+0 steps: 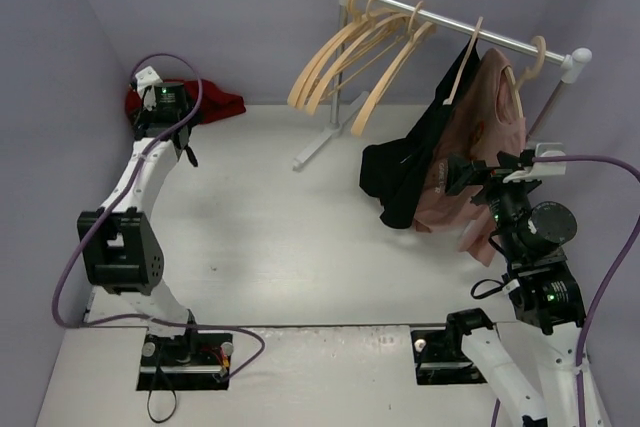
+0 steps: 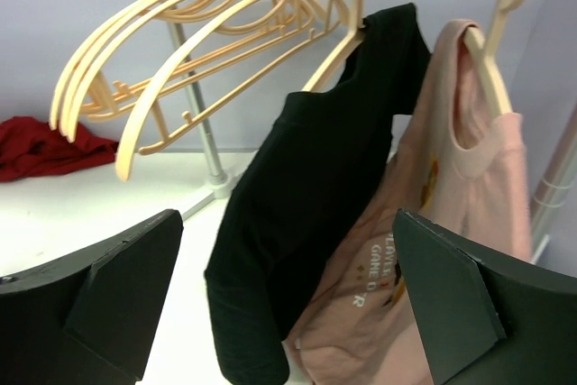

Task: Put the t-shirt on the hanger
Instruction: Move the T-shirt to the center of the board.

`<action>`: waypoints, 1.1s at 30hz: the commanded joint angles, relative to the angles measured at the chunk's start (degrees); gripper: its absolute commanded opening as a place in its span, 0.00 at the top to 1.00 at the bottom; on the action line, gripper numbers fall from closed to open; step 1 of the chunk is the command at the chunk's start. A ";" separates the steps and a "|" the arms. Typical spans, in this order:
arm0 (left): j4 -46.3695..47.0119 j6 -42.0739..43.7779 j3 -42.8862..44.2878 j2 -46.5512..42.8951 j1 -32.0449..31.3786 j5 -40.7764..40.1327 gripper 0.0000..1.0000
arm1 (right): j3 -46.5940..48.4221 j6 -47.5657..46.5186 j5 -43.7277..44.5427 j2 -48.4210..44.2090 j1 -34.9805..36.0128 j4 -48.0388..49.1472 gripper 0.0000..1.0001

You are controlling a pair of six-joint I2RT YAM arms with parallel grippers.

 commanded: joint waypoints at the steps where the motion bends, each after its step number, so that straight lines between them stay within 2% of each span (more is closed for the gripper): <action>1: 10.25 -7.61 7.88 8.32 3.01 -2.12 0.20 | 0.48 1.62 -4.05 0.72 0.33 3.92 0.00; 8: 15.62 -10.65 25.81 28.75 4.68 -1.90 0.20 | 0.08 2.19 -9.79 1.42 0.33 1.41 0.00; 13: 19.39 -13.43 35.00 41.05 5.32 -1.91 0.20 | -0.45 3.66 -12.41 2.80 0.29 0.54 0.00; 21: 15.65 -13.89 51.30 56.18 5.38 -2.20 0.20 | -0.04 5.12 -14.74 6.16 0.33 -1.53 0.00; 22: 15.13 -13.81 52.78 57.74 5.47 -1.98 0.24 | 0.13 4.99 -14.60 6.66 0.33 -1.80 0.00; 23: 14.99 -13.73 54.67 58.97 5.59 -1.54 0.34 | 0.35 4.80 -14.37 7.30 0.33 -2.04 0.00; 25: 15.56 -13.83 55.46 60.17 5.88 -0.67 0.63 | 0.96 4.33 -14.21 8.49 0.33 -2.38 0.00; 29: 18.41 -12.65 51.23 58.45 6.57 1.58 0.97 | 1.97 2.96 -14.04 10.35 0.33 -2.97 0.00; 33: 20.35 -10.84 42.21 52.37 6.87 6.22 1.00 | 2.69 1.64 -14.33 11.84 0.33 -3.11 0.00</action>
